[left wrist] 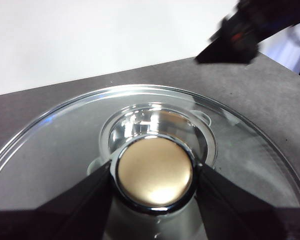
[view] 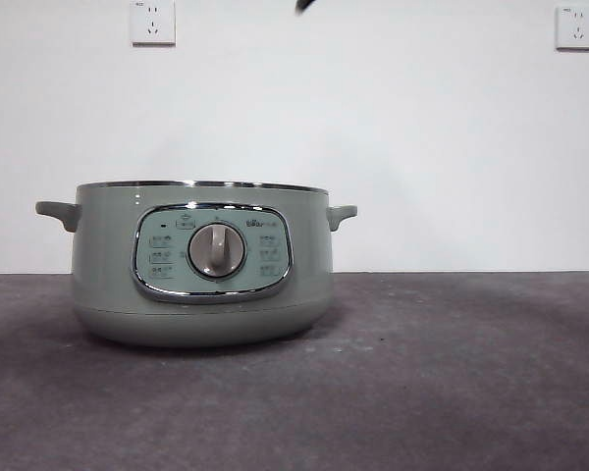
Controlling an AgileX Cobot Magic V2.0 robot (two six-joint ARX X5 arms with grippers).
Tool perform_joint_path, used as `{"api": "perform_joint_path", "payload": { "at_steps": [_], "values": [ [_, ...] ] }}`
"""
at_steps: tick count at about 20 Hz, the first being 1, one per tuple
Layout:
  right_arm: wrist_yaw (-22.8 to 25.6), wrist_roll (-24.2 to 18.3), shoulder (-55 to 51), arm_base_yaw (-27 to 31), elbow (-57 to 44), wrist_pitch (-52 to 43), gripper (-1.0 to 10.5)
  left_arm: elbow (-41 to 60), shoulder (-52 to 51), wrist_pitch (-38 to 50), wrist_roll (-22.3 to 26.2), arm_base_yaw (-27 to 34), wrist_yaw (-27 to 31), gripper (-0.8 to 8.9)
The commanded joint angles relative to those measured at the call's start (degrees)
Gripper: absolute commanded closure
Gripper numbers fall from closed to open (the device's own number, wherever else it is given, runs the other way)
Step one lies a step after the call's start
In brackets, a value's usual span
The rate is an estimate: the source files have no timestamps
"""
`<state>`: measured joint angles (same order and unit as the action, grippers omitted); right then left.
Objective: Pick up the corn,open the lid,put the corn in the pot,close the lid
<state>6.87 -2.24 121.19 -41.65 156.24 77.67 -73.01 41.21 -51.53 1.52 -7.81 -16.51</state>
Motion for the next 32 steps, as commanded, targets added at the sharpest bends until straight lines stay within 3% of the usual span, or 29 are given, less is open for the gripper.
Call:
{"api": "perform_joint_path", "payload": {
  "at_steps": [1, 5, 9, 17, 22, 32],
  "values": [
    [-0.26, 0.79, -9.66, -1.01, -7.96, 1.62, 5.4, -0.59, 2.6, 7.02, 0.68, -1.07, -0.44, 8.22],
    [-1.03, 1.31, -29.44, -2.32, -29.22, 1.6, 5.4, -0.59, 10.71, 14.95, 0.66, -2.67, -3.41, 8.22],
    [-1.05, 5.16, -49.4, -2.32, -47.87, 1.6, 5.4, -0.59, 20.46, 22.01, 0.48, -5.9, -2.97, 8.21],
    [1.84, 15.43, -80.5, -2.27, -68.59, 1.6, 5.4, -0.59, 36.22, 34.21, 0.66, -14.93, 5.35, 8.21],
    [1.9, 17.75, -88.91, -2.27, -72.91, 1.6, 5.4, -0.59, 42.53, 37.7, 1.73, -17.42, 9.07, 8.21],
    [1.77, 17.07, -89.59, -2.27, -75.01, 1.6, 5.4, -0.59, 47.41, 38.12, 2.43, -17.25, 10.86, 8.21]
  ]
}}
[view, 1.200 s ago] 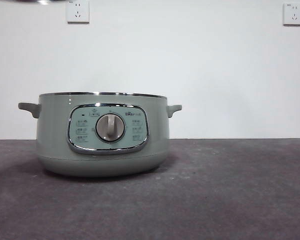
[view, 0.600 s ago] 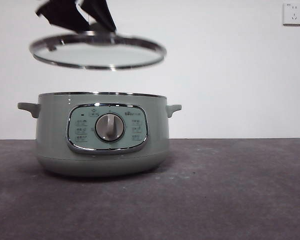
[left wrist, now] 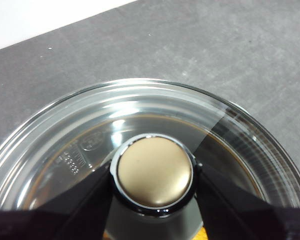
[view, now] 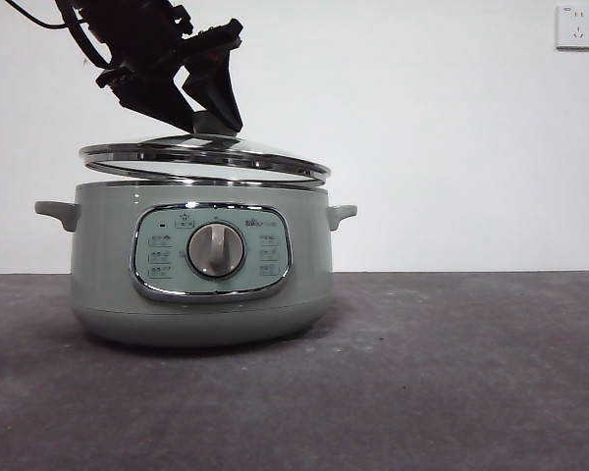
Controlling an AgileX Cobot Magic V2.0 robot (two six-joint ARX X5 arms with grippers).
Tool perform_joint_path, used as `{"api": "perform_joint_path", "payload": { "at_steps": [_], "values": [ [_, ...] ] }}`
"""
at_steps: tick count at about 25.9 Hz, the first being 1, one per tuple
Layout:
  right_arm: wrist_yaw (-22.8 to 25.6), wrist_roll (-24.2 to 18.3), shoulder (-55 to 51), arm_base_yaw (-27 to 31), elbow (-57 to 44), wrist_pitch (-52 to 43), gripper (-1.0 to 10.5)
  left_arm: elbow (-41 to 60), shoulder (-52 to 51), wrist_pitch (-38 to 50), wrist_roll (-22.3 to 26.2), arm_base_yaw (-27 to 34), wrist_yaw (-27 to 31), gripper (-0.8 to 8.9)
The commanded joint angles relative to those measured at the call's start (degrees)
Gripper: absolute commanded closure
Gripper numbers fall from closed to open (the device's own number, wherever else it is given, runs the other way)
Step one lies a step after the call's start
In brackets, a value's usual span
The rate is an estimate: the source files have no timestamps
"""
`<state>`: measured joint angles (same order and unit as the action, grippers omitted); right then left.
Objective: Pick up the corn,open the lid,put the corn in the pot,close the lid
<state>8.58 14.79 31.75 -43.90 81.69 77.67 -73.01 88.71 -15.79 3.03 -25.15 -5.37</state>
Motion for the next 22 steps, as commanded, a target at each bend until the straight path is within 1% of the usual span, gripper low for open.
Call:
{"api": "perform_joint_path", "payload": {
  "at_steps": [1, 11, 16, 18, 22],
  "values": [
    [0.07, 0.04, -0.15, -0.02, -0.46, 1.6, 5.4, -0.59, 0.17, 2.19, 1.11, 0.09, 0.26, 8.21],
    [1.31, 0.07, -0.15, -0.02, -0.46, 1.57, 5.4, -0.59, 1.44, -0.63, 1.73, 0.09, 0.7, 8.21],
    [1.51, 0.07, -0.15, -0.02, -0.46, 1.57, 5.4, -0.59, 1.44, -2.6, 1.7, 0.09, 0.33, 8.21],
    [1.51, 0.07, -0.15, -0.02, -0.46, 1.57, 5.4, -0.59, 1.44, -2.6, 1.68, 0.09, -1.07, 8.21],
    [1.51, 0.11, -0.15, -0.02, -0.46, 1.57, 5.4, -0.59, 1.97, -3.39, 1.55, 0.09, -1.03, 8.22]
  ]
}}
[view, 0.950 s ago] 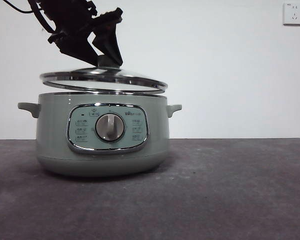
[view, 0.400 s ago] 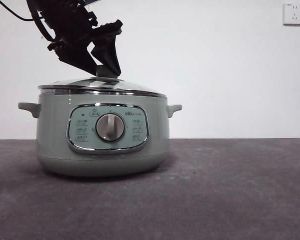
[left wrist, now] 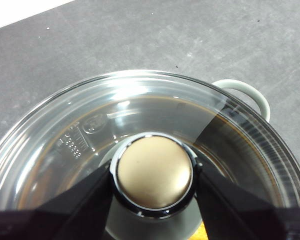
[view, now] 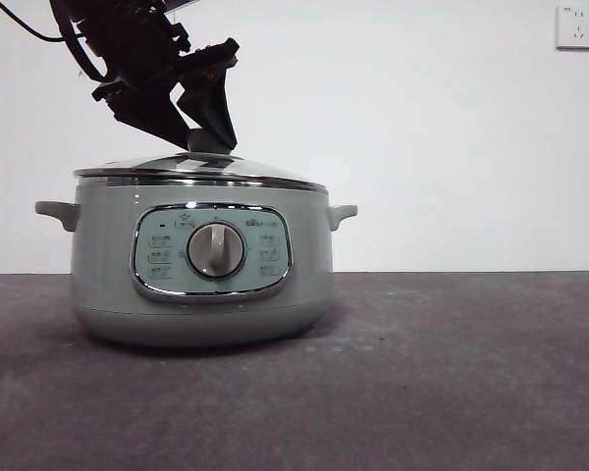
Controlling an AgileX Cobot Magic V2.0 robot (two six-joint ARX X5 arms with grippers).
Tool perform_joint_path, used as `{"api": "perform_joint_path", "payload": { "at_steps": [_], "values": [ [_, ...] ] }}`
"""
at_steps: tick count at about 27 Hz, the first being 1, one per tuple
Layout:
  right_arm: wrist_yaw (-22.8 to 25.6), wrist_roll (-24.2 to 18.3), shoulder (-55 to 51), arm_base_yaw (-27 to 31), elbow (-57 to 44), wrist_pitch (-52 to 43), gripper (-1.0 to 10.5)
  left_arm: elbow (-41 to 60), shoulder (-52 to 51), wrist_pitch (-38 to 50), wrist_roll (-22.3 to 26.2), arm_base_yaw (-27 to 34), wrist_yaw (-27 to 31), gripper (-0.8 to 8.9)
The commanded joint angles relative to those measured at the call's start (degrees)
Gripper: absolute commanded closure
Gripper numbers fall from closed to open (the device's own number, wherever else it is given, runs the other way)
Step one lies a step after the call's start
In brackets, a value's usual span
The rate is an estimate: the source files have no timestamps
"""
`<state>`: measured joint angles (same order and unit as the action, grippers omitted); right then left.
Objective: Pick up the corn,open the lid,put the corn in the pot,close the lid
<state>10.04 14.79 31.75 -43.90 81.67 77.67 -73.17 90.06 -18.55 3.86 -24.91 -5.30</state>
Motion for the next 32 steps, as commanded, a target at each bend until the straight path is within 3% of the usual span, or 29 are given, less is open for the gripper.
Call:
{"api": "perform_joint_path", "payload": {
  "at_steps": [1, 11, 18, 24, 25, 28, 29, 32],
  "values": [
    [0.04, 0.11, -0.15, -0.02, -0.44, 1.57, 5.4, -0.44, 0.98, -1.2, 0.66, -0.15, -1.09, 8.22],
    [0.04, 0.09, -0.15, -0.02, -0.44, 1.57, 5.4, -0.44, 2.54, -0.35, 0.52, -0.15, -1.11, 8.21],
    [0.07, 0.07, -0.15, -0.02, -0.44, 1.57, 5.4, -0.44, 2.51, 2.32, -2.16, -0.02, -2.23, 8.21],
    [0.09, 0.07, -0.15, -0.02, -0.44, 1.57, 5.4, -0.44, 2.51, -1.16, -2.16, 0.02, -2.19, 8.08],
    [0.09, 0.04, -0.15, -0.02, -0.44, 1.57, 5.4, -0.44, 2.51, -1.9, -2.16, 0.02, -2.19, 7.66],
    [0.5, 0.04, -0.15, -0.02, -0.44, 1.57, 5.4, -0.44, 2.49, -2.64, -2.27, 0.02, -2.21, 4.36],
    [0.5, 0.04, -0.15, -0.02, -0.44, 1.57, 5.4, -0.44, 2.43, -2.86, -2.29, 0.02, -2.21, 3.98],
    [0.5, 0.04, -0.15, -0.02, -0.44, 1.57, 5.4, -0.5, 1.99, -2.89, -2.34, 0.02, -2.27, 3.99]
  ]
}}
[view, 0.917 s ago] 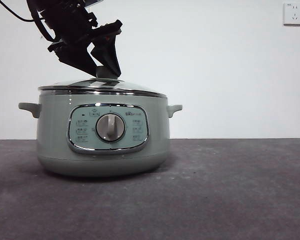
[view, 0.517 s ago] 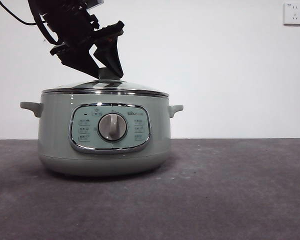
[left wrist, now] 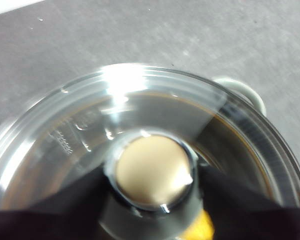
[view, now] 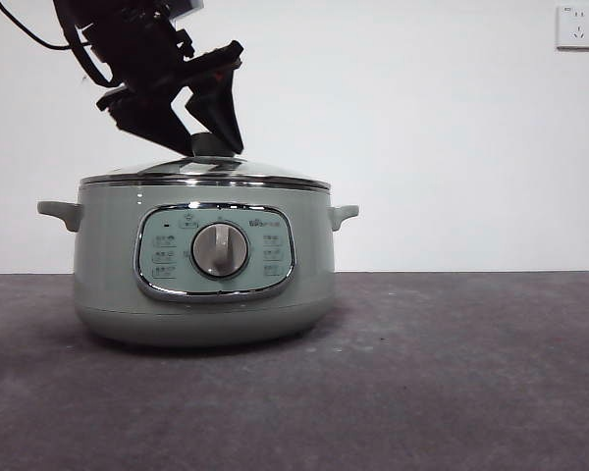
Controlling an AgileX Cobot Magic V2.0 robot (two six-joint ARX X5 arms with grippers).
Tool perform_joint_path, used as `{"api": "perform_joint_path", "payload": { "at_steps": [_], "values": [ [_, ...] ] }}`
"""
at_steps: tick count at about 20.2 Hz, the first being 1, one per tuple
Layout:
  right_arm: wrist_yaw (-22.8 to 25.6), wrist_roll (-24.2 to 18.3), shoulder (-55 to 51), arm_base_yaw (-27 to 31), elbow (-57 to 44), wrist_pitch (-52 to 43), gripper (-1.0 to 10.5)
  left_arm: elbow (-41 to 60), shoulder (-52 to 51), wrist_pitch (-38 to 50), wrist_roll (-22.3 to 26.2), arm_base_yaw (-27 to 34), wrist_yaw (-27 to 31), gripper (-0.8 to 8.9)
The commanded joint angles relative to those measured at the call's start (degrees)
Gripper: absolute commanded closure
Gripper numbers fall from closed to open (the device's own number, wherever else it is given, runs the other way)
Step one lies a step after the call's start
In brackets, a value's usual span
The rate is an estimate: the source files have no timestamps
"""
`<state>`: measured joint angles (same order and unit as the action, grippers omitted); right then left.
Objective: Pick up the corn,open the lid,put the corn in the pot,close the lid
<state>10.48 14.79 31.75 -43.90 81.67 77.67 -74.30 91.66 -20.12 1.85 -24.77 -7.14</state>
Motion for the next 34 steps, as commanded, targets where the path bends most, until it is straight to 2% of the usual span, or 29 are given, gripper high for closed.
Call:
{"api": "perform_joint_path", "payload": {
  "at_steps": [1, 8, 11, 15, 17, 20, 22, 34],
  "values": [
    [0.07, 0.04, -0.15, -0.02, -0.44, 1.57, 5.4, 0.61, -0.11, -1.31, -0.33, -0.11, -0.44, 3.98],
    [0.04, 0.02, -0.15, -0.02, -0.44, 1.57, 5.4, 0.59, -9.16, -4.98, -0.33, -0.13, -0.81, 3.99],
    [0.02, -0.2, -0.15, -0.02, -0.44, 1.57, 5.4, 0.59, -16.85, -12.33, -0.35, -0.2, -1.95, 4.01],
    [-0.26, -1.51, -0.13, -0.02, -0.44, 1.57, 5.4, 0.59, -27.78, -26.08, -1.86, -0.2, -7.26, 4.01],
    [-2.71, -2.21, -0.13, -0.02, -0.44, 1.57, 5.4, 0.59, -32.44, -32.02, -2.36, -0.2, -10.08, 4.02],
    [-9.29, -4.17, -0.11, -0.02, -0.44, 1.57, 5.4, 0.59, -37.83, -38.07, -3.37, -0.2, -15.21, 4.02],
    [-11.96, -4.52, -0.09, -0.02, -0.44, 1.57, 5.4, 0.59, -40.02, -39.95, -3.85, -0.2, -17.09, 4.02],
    [-12.02, -4.5, -0.09, -0.02, -0.44, 1.57, 5.4, 0.59, -40.92, -40.68, -4.66, -0.2, -17.31, 4.05]
  ]
}}
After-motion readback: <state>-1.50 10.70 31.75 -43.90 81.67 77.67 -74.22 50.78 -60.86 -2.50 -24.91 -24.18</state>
